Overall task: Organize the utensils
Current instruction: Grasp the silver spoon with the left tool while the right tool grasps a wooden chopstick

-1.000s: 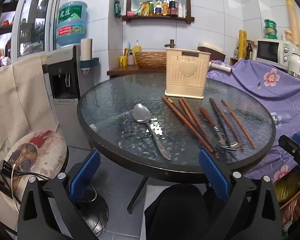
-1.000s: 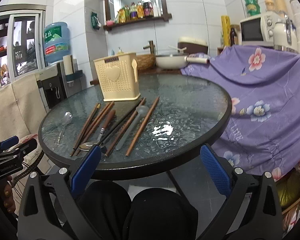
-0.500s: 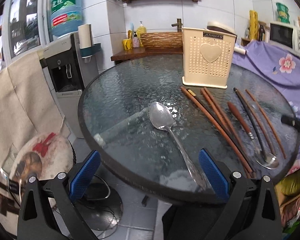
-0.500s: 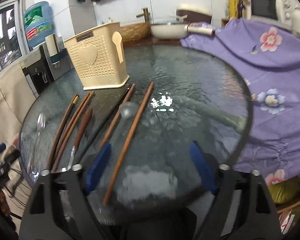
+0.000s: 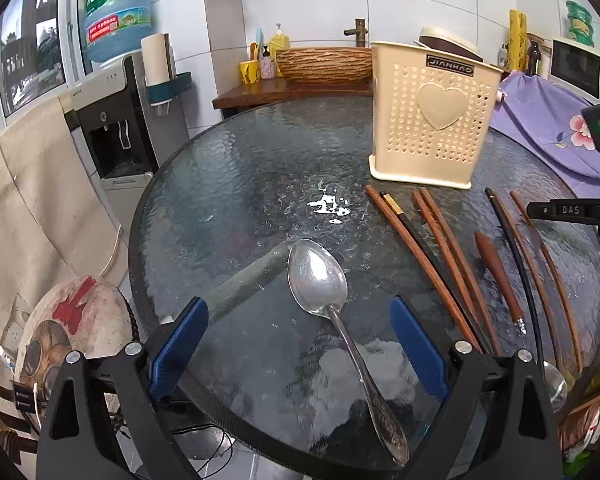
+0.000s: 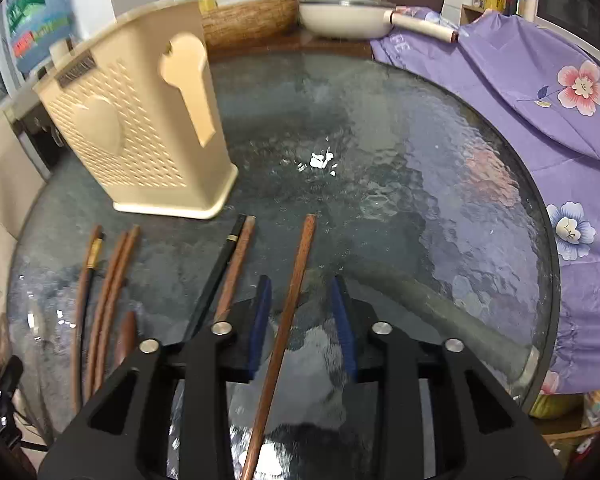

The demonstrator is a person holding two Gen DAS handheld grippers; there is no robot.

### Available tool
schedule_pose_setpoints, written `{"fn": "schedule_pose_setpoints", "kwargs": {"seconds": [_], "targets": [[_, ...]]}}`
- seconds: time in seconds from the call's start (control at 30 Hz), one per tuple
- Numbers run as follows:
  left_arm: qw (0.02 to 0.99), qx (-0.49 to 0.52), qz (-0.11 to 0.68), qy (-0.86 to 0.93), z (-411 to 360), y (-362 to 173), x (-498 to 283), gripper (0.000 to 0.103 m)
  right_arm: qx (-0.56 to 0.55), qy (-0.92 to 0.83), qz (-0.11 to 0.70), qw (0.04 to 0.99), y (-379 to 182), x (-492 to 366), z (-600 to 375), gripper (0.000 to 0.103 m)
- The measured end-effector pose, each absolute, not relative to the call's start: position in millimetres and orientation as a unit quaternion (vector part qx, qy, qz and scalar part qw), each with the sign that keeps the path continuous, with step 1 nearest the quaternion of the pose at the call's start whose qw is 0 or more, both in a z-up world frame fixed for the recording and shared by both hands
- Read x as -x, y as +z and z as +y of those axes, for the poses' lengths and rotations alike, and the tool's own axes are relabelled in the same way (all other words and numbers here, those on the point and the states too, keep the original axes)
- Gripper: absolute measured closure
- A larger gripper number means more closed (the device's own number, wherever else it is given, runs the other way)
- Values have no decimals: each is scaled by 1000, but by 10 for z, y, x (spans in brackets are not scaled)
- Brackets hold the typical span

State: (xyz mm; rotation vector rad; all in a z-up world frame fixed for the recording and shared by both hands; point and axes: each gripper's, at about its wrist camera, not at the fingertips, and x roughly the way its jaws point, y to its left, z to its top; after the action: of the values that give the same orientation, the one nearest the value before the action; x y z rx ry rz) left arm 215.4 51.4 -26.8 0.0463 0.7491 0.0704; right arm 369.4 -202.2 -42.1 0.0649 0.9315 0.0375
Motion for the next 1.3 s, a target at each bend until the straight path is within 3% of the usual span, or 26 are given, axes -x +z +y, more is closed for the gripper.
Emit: {"fn": "schedule_pose_setpoints", "kwargs": {"seconds": [0.6,0.77,0.9,1.2,1.3], "targets": [[914,-24,402,57,517,-374,-2501,20,17,18,467,884,-509,-4012,-1870,88],[908,-6,413,69,531,-415,-2600,25,15,28,470,882,-507,-4113,-1894,89],[902,-3,425,76,515,-447,-2683,36,18,32,471,881,-503,-4166,-1910,90],[897,-16,433,88,398,-442,-2804,38,26,42,468,882,-533,-4174,-1902,90],[896,-11,434,89,387,-435,-2805,49,30,44,466,883,-542,-4162,-1895,90]]}}
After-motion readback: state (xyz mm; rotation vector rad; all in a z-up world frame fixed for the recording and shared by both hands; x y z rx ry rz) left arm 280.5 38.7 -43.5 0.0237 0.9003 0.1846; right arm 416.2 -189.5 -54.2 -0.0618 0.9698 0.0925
